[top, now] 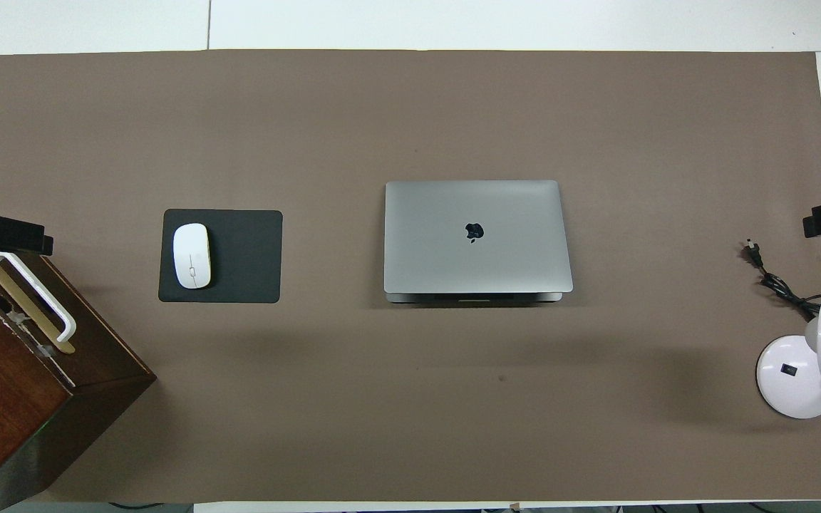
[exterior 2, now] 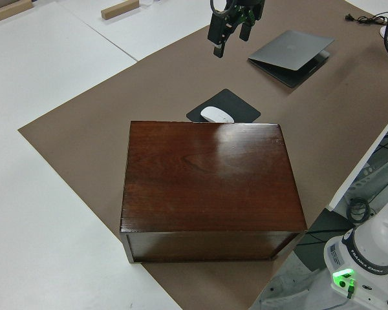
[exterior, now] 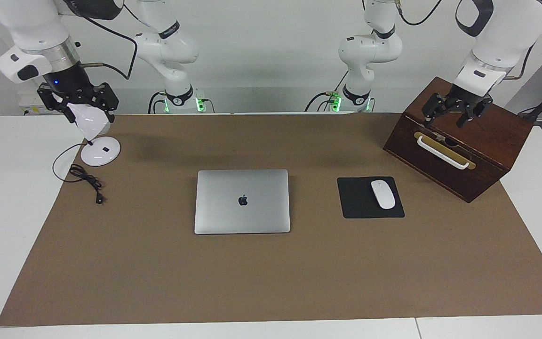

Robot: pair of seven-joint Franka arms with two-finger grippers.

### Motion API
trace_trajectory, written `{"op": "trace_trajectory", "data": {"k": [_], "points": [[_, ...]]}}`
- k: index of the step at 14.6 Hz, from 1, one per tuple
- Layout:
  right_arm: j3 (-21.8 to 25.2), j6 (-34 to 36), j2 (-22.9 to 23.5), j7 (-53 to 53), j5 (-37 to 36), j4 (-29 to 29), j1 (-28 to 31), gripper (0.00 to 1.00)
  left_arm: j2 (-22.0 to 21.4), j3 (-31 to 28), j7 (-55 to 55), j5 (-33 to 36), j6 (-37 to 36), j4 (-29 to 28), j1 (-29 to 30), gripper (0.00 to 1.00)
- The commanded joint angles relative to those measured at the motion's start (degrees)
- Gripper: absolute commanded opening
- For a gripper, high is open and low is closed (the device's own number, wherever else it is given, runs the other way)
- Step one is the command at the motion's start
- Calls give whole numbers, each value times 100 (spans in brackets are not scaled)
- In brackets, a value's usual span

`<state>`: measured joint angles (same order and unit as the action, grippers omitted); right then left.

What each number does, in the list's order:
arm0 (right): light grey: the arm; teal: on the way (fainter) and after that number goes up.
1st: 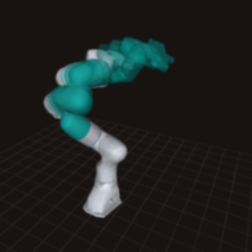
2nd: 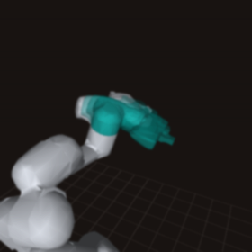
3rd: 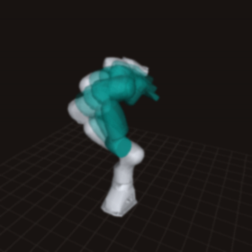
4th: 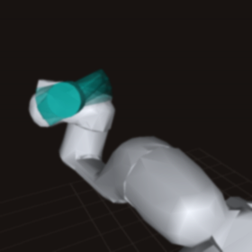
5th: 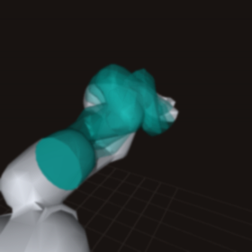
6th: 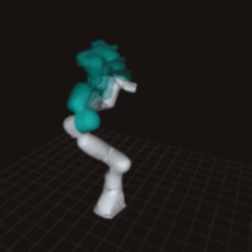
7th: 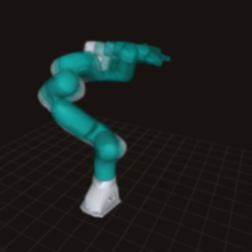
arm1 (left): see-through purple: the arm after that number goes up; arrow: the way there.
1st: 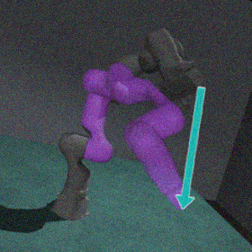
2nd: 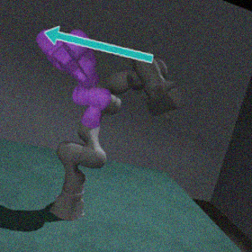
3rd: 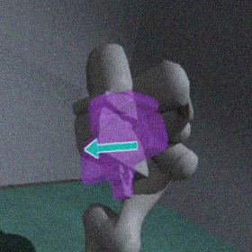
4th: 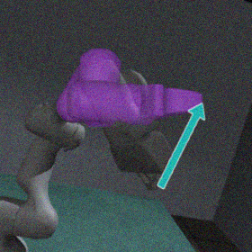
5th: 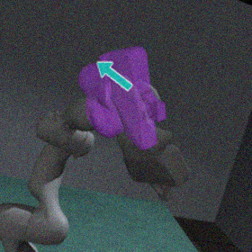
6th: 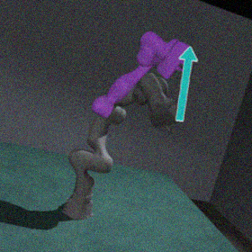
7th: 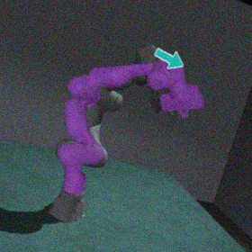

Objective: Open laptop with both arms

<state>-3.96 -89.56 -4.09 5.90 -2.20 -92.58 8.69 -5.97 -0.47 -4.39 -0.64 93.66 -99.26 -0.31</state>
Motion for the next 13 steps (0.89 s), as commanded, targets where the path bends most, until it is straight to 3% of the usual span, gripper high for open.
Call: {"op": "trace_trajectory", "data": {"k": [1,6,13], "points": [[-26,-97,-118,69,132,-137,63,100,87,56,35,126,-59,153,49,100],[-26,-140,-109,86,211,-146,124,100,78,56,43,117,-59,144,40,100],[18,-976,-65,446,510,-375,151,100,78,56,43,117,-50,144,49,100]]}}
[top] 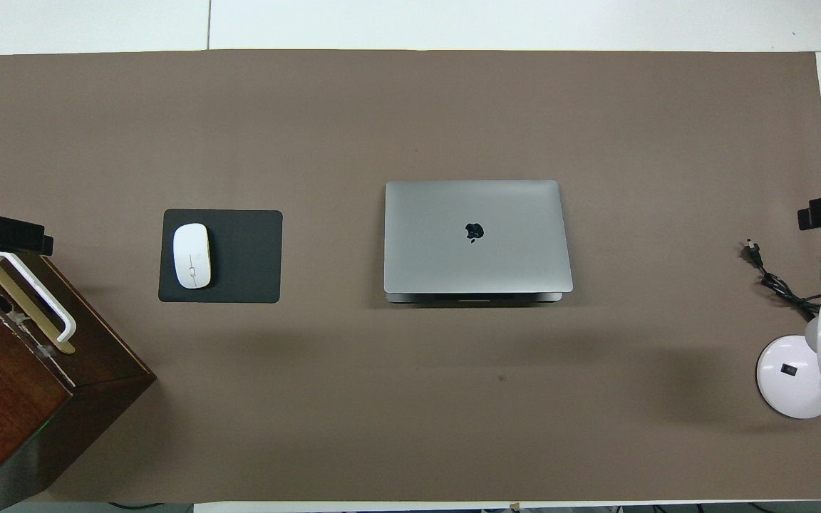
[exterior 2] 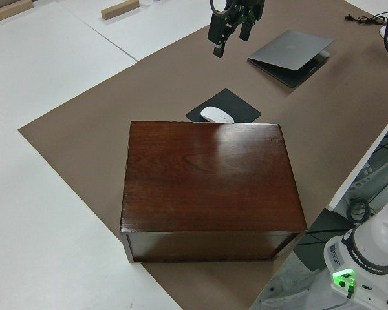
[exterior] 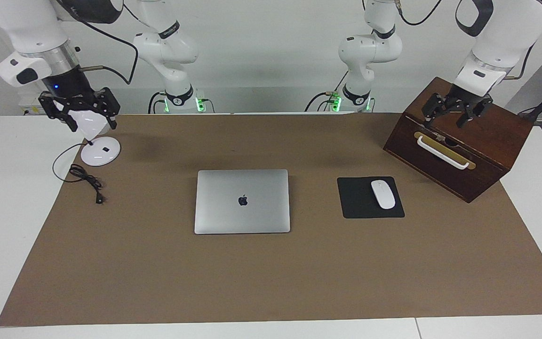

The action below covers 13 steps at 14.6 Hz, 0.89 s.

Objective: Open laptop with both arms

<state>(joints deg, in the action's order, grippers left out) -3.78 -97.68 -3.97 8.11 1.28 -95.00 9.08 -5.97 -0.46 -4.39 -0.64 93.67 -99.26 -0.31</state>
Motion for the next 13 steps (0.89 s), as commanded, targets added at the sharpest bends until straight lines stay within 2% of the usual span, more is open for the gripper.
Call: {"op": "trace_trajectory", "data": {"k": [1,2,4,6,7,9,13], "points": [[0,-146,-86,200,171,-132,103,100,78,54,52,116,-42,144,49,98],[0,-146,-112,147,171,-141,103,99,78,54,70,116,-42,144,49,85],[9,-94,-104,269,179,-71,112,100,78,54,70,116,-42,144,58,39],[18,-93,-104,366,206,-97,103,100,78,37,61,116,-42,144,66,4],[18,-137,-104,427,197,-132,103,100,78,37,61,116,-33,135,66,0],[27,-199,-86,507,188,-176,103,100,78,37,61,108,-24,135,66,0],[27,-1540,-34,1058,206,-772,164,100,78,37,61,108,116,117,66,0]]}}
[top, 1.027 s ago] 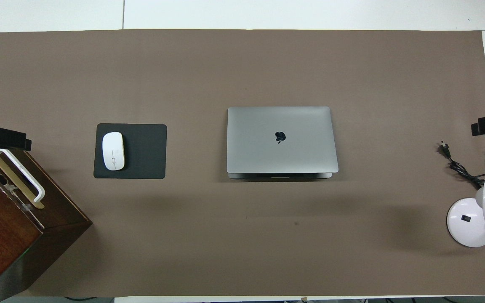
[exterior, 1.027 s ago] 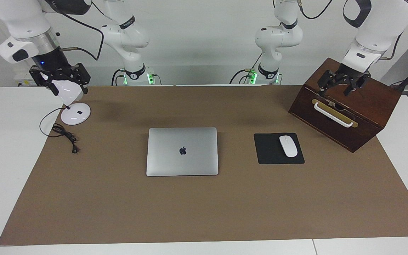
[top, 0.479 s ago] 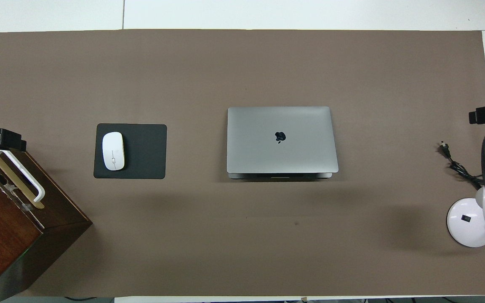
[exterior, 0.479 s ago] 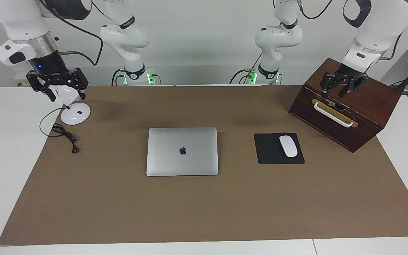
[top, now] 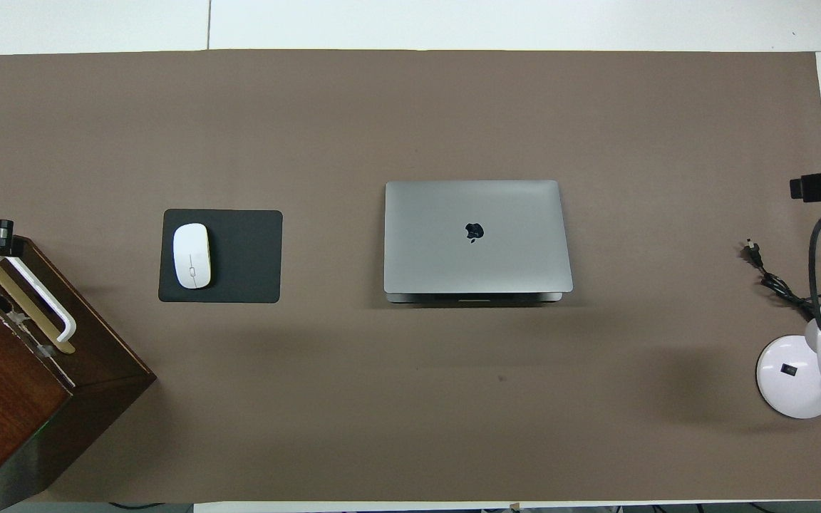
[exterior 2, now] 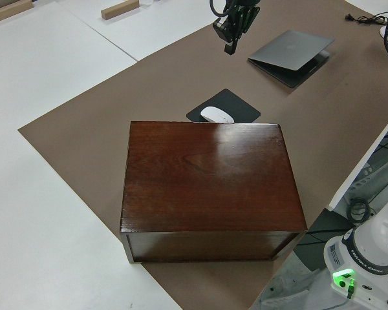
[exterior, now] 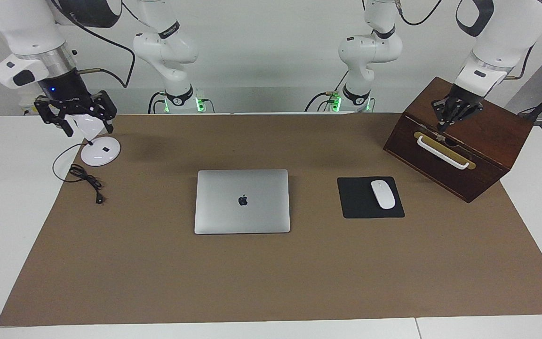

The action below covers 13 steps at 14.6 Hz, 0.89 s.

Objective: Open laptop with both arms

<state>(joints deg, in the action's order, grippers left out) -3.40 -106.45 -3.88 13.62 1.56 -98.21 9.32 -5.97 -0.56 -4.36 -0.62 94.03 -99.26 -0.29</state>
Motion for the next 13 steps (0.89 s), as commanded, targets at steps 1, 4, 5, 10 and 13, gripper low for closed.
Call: {"op": "trace_trajectory", "data": {"k": [1,4,5,10,13], "points": [[-20,-1076,1,649,239,-653,219,100,78,48,58,106,124,117,64,0],[-20,-1860,28,747,871,-1163,211,100,78,65,23,115,422,48,38,0],[-20,-2097,54,747,1264,-1339,202,100,70,65,5,106,589,-23,3,0],[-29,-2764,195,555,2839,-1875,-26,100,-88,109,-48,89,1109,-506,-356,0],[-29,-3670,168,440,3699,-2561,-456,100,-334,118,-56,53,1791,-1119,-620,0]]}}
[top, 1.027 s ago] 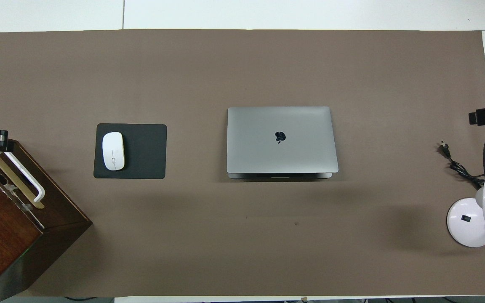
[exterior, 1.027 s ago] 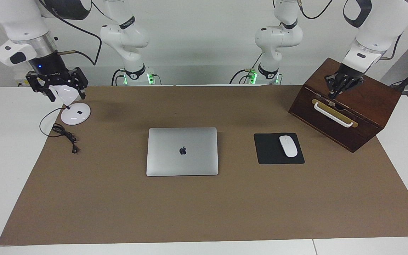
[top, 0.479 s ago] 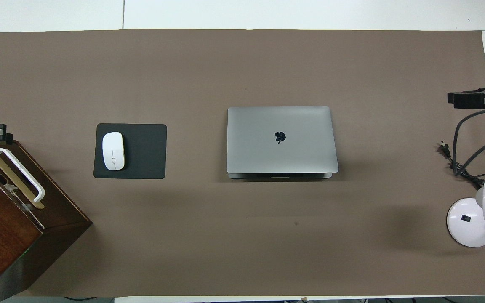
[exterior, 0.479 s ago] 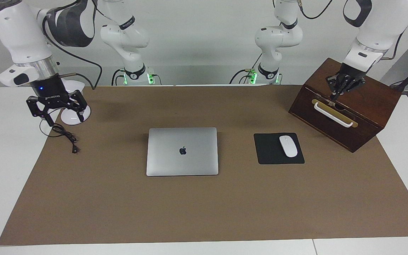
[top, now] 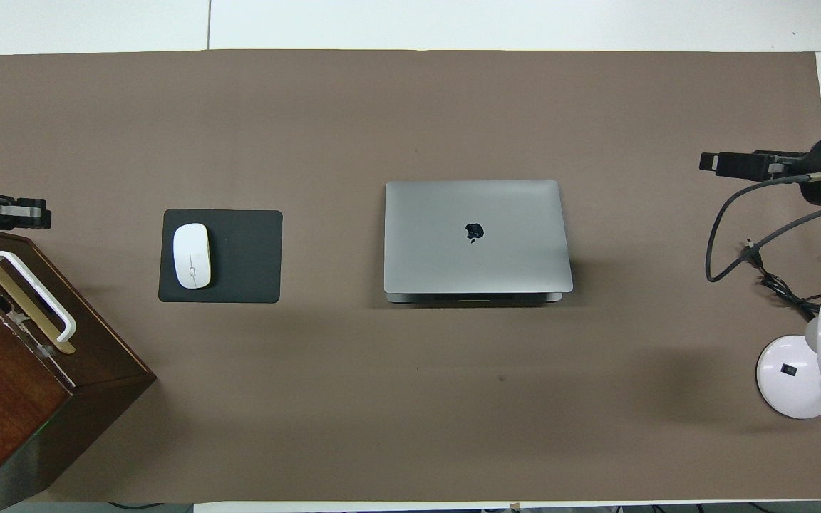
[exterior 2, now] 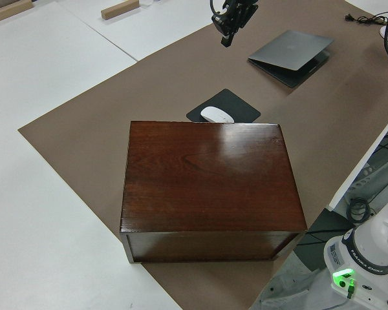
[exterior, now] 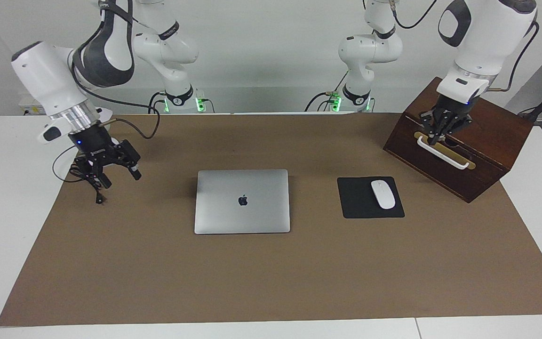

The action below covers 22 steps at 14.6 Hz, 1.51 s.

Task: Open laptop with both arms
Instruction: 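Move the left gripper and the right gripper toward the laptop's near edge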

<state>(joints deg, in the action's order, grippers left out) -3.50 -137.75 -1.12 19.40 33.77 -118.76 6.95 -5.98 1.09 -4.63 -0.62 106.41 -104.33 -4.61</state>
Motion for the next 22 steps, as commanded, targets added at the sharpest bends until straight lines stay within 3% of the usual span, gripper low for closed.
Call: {"op": "trace_trajectory", "data": {"k": [1,6,12,18,22], "points": [[-20,-673,-108,-225,777,-612,-360,100,-499,-47,-29,53,939,-989,-311,0],[-20,-1332,-433,-1412,1850,-1288,-1194,100,-1361,-47,-20,53,3153,-2985,-724,0],[-28,-2175,-775,-2948,2134,-2000,-2152,100,-1810,-56,-20,53,4720,-4138,-1252,0],[-55,-2730,-934,-4548,2134,-2318,-3085,100,-1723,-56,59,53,5731,-4561,-1771,0],[-64,-2766,-943,-4893,2134,-2397,-3183,100,-1232,-56,68,53,6855,-4851,-2035,0]]}}
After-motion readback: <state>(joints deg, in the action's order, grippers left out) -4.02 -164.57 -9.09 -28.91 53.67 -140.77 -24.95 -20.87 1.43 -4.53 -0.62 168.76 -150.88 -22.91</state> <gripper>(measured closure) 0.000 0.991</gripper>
